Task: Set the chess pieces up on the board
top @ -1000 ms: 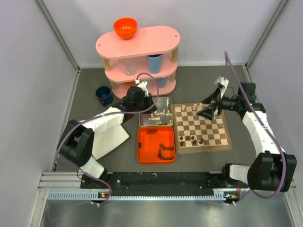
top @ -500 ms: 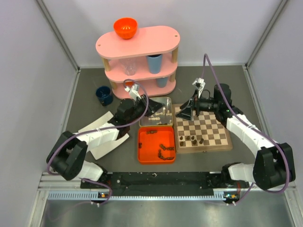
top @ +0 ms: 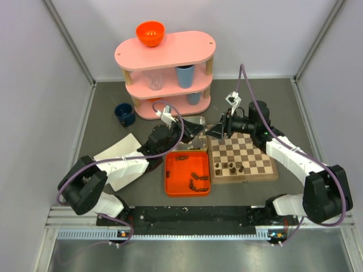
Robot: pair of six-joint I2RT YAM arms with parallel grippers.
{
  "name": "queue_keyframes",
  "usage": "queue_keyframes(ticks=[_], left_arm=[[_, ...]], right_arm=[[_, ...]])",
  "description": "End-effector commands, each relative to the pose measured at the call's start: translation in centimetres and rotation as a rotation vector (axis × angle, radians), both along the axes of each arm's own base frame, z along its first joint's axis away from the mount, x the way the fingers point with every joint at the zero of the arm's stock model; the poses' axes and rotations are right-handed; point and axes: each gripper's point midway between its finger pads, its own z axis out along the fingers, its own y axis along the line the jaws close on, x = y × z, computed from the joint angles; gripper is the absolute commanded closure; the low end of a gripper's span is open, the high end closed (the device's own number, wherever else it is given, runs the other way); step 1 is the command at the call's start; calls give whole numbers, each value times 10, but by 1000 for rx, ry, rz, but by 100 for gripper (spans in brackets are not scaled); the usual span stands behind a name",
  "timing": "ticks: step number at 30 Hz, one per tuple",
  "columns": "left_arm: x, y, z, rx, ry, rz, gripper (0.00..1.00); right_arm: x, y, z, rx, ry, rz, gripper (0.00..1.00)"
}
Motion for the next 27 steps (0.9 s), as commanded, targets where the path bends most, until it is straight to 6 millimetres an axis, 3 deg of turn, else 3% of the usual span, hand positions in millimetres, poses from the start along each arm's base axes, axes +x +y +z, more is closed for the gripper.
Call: queue_keyframes(ticks=[1,7,14,21,25,26,27], left_arm=[[6,-4,28,-74,-48,26,85],[3,-10,25,-77,-43,9,85],[1,-15,27,-70,-49,-9,84],[-1,-14,28,-56,-60,-10,83],[-2,-11,32,-34,-85,-14,65],[-2,-10,30,-14,-93,-17,55],[-5,-9,33,-11,-106,-33,50]], right_arm=[[6,5,13,13,-46,-18,48],[5,7,12,10,-50,-7,64],[6,7,10,-1,-57,-1,71],[4,7,10,-23,-85,27,92],[0,6,11,-47,-113,58,95],[0,5,10,-57,-123,67,95],[0,5,14,-74,-179,88,96]])
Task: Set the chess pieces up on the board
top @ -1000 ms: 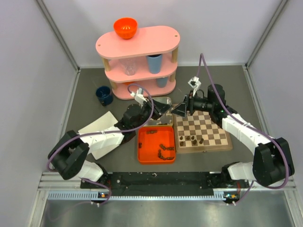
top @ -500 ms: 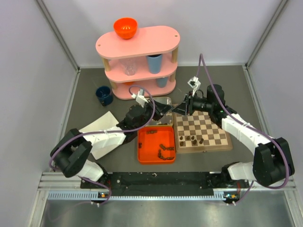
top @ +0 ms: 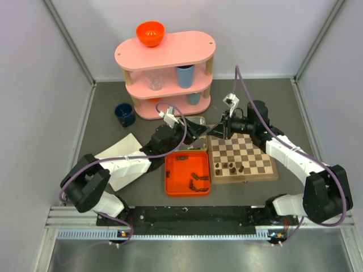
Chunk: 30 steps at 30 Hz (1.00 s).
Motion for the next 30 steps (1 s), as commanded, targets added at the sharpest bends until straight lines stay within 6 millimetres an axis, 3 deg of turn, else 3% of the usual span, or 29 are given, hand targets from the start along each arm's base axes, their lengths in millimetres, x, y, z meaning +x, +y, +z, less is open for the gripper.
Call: queue_keyframes(ticks=[1,2,6,11,17,22,30], left_arm=[[-4,3,48,-39,-132,-45,46],[-5,5,49,-25,-151,-57,39],[-13,23,46,34,-203,-150,28],[-42,37,38,60,-263,-383,26],[-79,30,21,67,-245,-645,26],[-86,20,9,104,-225,-690,26],[-80,-3,-4,168,-195,-717,32]], right_arm=[[-5,2,13,-56,-127,95,97],[-7,1,14,-68,-146,117,97],[-23,-5,10,-156,-284,271,97],[-40,-16,3,-228,-377,381,96],[-56,-16,3,-204,-397,458,96],[-61,-15,4,-183,-392,484,96],[-67,-14,5,-162,-394,511,96]])
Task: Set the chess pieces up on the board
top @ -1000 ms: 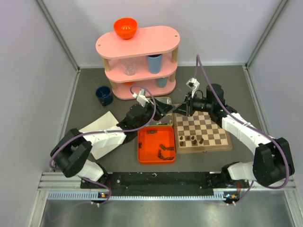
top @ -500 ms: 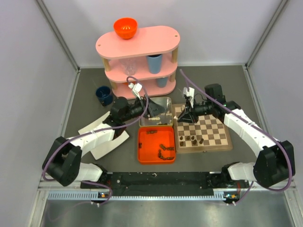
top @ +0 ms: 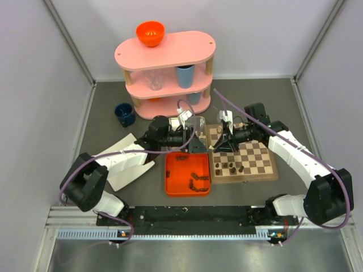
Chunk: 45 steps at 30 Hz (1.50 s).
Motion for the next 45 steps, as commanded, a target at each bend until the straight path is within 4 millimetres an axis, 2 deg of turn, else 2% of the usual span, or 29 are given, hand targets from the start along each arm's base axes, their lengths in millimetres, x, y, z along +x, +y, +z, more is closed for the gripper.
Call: queue_keyframes(ticks=[1,6,19,26,27,28,31,35,37,40,41,43,45], left_arm=[[4,-11,12,-9,-70,-31,33],[6,-18,11,-7,-60,-41,39],[6,-22,6,1,-45,-55,54],[4,-25,7,-3,-41,-60,69],[5,-24,8,-3,-40,-57,76],[5,-24,7,-3,-39,-55,78],[5,-24,9,-11,-37,-44,91],[6,-20,14,-28,-46,-6,100],[5,-17,17,-48,-48,17,100],[4,-10,18,-78,-45,78,100],[10,-9,25,-115,-63,118,100],[7,-3,24,-146,-69,153,100],[10,1,35,-206,-106,193,100]], right_arm=[[-5,9,28,68,-85,75,96],[-10,10,26,63,-85,97,96],[-17,12,25,63,-83,135,96],[-17,13,24,58,-82,138,95],[-17,13,23,57,-81,139,95],[-17,13,23,57,-82,138,94],[-16,12,23,52,-83,133,87],[-13,12,26,48,-84,120,71],[-13,12,32,59,-76,113,64],[-12,9,47,120,-29,102,38],[-12,6,54,154,-15,103,35],[-10,2,62,190,18,88,32],[-7,-1,71,244,66,81,32]])
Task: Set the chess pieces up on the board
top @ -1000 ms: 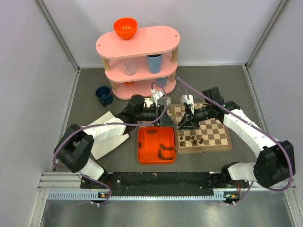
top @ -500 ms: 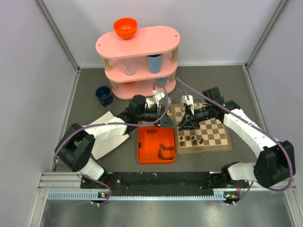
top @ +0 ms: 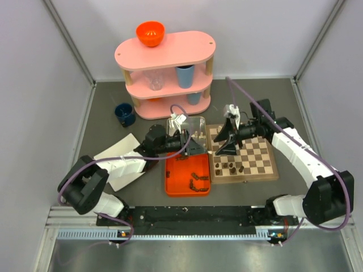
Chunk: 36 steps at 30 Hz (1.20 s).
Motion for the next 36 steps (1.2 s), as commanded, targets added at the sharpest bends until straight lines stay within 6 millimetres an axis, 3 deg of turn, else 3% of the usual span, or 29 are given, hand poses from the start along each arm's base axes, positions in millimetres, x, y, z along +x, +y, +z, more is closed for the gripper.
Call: queue_keyframes(ticks=[1,4,13,18,22,28,36], left_arm=[[6,8,45,-181,-143,109,100],[5,8,55,-223,-202,121,100],[13,13,80,-324,-298,205,100],[17,13,82,-328,-305,240,100],[21,14,82,-330,-309,268,100],[24,16,84,-329,-310,295,100],[24,19,84,-322,-314,309,100]], right_arm=[[8,1,45,170,73,0,32],[22,6,52,243,173,-62,31],[41,15,36,256,500,-167,35],[41,17,40,278,538,-168,44],[39,19,39,273,558,-159,61],[30,28,40,260,566,-110,70],[29,29,42,262,559,-105,72]])
